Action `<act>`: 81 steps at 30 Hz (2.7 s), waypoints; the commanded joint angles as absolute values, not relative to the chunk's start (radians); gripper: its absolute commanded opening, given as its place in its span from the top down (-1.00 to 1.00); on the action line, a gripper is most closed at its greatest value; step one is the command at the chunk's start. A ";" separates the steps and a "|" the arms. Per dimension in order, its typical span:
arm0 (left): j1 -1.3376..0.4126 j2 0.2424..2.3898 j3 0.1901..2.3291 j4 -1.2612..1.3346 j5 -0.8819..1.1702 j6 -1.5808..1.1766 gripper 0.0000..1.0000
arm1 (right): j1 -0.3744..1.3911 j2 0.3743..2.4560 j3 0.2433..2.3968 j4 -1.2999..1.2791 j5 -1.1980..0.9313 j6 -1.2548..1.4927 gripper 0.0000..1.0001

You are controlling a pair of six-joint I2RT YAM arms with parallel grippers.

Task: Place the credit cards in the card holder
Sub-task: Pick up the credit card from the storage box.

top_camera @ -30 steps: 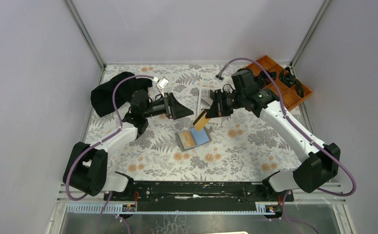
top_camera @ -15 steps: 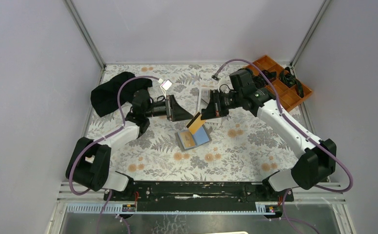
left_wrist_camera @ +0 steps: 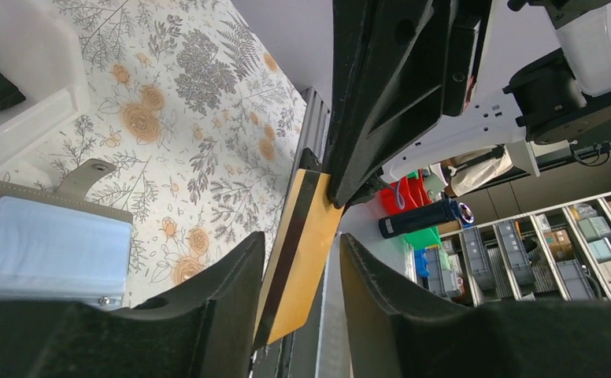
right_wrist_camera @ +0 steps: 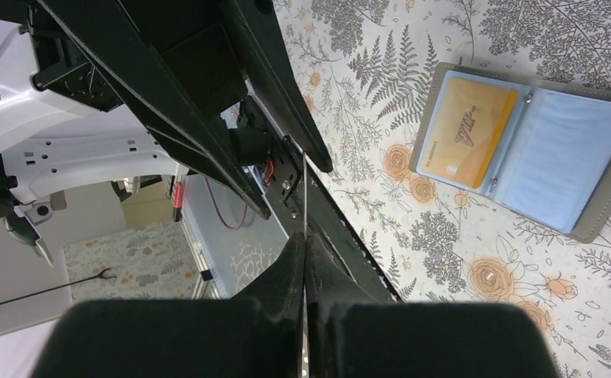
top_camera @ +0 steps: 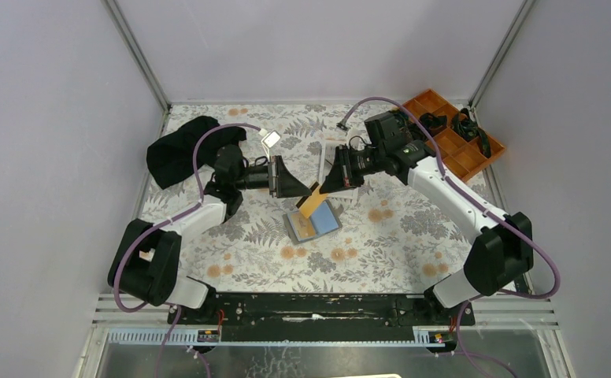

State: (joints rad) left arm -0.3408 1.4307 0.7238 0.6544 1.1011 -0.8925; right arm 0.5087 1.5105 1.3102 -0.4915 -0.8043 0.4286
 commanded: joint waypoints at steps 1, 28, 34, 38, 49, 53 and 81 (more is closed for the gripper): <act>-0.345 1.442 0.710 0.713 1.149 -0.896 0.11 | 0.513 1.522 1.317 -0.456 -0.855 0.441 1.00; -0.344 1.455 0.660 0.742 1.184 -0.916 0.36 | 0.462 1.589 1.345 -0.411 -0.931 0.455 1.00; -0.337 1.463 0.651 0.764 1.192 -0.927 0.43 | 0.459 1.601 1.345 -0.412 -0.933 0.453 1.00; -0.330 1.467 0.650 0.764 1.196 -0.924 0.50 | 0.458 1.608 1.344 -0.415 -0.935 0.447 1.00; -0.302 1.502 0.657 0.834 1.202 -0.974 0.49 | 0.457 1.633 1.338 -0.441 -0.938 0.421 1.00; -0.297 1.528 0.649 0.920 1.207 -1.034 0.48 | 0.457 1.634 1.334 -0.441 -0.943 0.419 1.00; -0.340 1.434 0.621 0.418 0.749 -0.757 1.00 | 0.459 1.601 1.339 -0.495 -0.622 0.347 0.01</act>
State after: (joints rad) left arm -0.3153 1.4746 0.6258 0.6224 0.9852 -0.8772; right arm 0.4618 1.6516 1.3376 -0.4953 -0.7624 0.3691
